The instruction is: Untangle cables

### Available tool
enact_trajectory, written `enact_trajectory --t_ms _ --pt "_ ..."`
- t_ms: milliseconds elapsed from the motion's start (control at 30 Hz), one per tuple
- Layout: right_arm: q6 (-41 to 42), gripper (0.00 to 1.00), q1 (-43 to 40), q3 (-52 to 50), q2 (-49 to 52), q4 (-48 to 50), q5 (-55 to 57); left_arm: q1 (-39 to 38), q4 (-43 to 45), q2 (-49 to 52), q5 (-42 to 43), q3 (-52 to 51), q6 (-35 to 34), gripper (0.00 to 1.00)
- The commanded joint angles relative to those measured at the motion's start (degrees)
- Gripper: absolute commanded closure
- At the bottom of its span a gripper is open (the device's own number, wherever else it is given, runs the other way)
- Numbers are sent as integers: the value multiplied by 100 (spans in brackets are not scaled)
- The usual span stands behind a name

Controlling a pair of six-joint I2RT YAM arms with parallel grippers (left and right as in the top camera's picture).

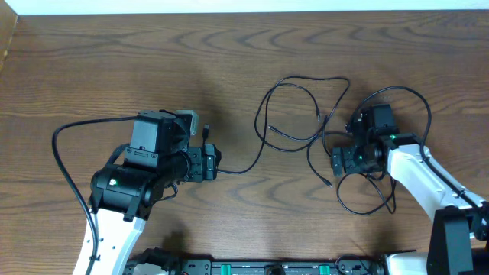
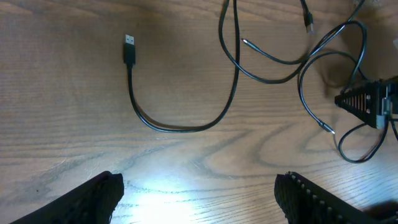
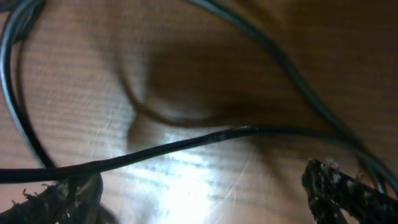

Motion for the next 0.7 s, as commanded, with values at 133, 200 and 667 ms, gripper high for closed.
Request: enact_trajectory --t_ms 133,200,667 --pt "81 4 7 -522 15 844 129 13 -4 -2 -35 11 101 17" --pt "81 4 4 -684 17 1172 131 13 -4 -2 -35 11 101 17" --pt "85 56 4 -1268 24 2632 385 13 -46 -2 -35 9 98 17"
